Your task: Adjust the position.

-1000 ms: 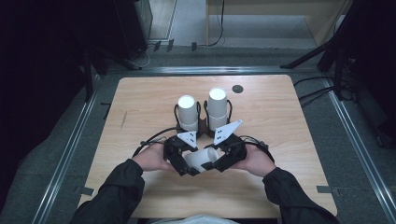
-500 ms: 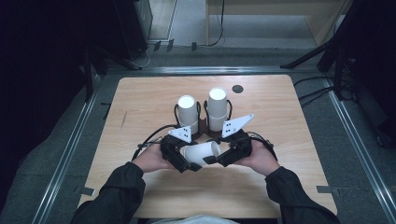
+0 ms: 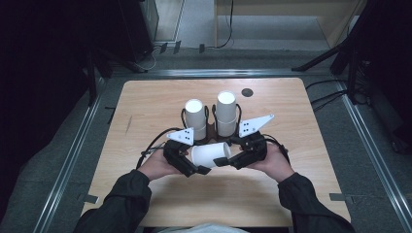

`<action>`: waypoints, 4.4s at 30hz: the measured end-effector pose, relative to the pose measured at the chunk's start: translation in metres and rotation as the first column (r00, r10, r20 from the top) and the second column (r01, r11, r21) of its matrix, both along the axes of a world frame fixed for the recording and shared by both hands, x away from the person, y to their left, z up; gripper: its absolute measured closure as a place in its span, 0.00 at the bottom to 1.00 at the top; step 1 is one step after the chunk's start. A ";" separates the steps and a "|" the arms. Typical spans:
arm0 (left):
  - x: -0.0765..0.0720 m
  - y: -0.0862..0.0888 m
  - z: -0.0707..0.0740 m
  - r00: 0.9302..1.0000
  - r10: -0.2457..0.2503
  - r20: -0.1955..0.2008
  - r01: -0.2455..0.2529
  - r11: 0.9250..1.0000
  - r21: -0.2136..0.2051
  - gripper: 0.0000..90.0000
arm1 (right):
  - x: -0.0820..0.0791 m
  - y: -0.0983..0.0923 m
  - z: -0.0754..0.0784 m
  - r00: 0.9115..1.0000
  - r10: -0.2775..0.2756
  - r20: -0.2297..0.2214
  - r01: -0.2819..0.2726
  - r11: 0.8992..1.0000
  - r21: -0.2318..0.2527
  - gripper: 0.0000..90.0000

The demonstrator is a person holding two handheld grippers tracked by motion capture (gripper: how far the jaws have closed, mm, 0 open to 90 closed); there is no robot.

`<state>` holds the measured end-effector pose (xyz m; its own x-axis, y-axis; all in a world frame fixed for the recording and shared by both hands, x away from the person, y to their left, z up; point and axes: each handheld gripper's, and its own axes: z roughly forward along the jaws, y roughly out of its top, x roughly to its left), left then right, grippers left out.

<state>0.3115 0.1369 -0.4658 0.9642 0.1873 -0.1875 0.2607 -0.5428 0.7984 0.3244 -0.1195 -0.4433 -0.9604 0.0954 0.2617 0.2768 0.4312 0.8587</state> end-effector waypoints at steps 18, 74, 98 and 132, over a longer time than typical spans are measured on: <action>0.006 0.007 0.007 1.000 -0.002 -0.023 0.004 0.997 0.080 0.25 | -0.003 0.005 -0.009 0.999 -0.002 0.034 0.005 0.995 -0.099 0.27; 0.006 -0.023 -0.014 0.992 -0.097 -0.081 0.123 0.887 0.444 0.21 | -0.016 0.043 -0.044 0.984 0.121 0.130 -0.061 0.918 -0.391 0.36; -0.001 0.007 -0.001 0.998 0.033 -0.045 -0.020 0.963 0.267 0.11 | 0.000 0.026 -0.025 0.991 0.084 0.104 -0.054 0.964 -0.262 0.36; -0.007 0.019 0.014 0.997 0.046 -0.069 -0.041 0.996 0.084 0.24 | -0.003 0.036 -0.020 0.987 0.136 0.085 -0.117 0.973 -0.198 0.28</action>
<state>0.3048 0.1563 -0.4516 0.9398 0.2466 -0.2367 0.3395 -0.5933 0.7299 0.3212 -0.0836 -0.4631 -0.9878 0.0108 0.1554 0.1289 0.6169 0.7764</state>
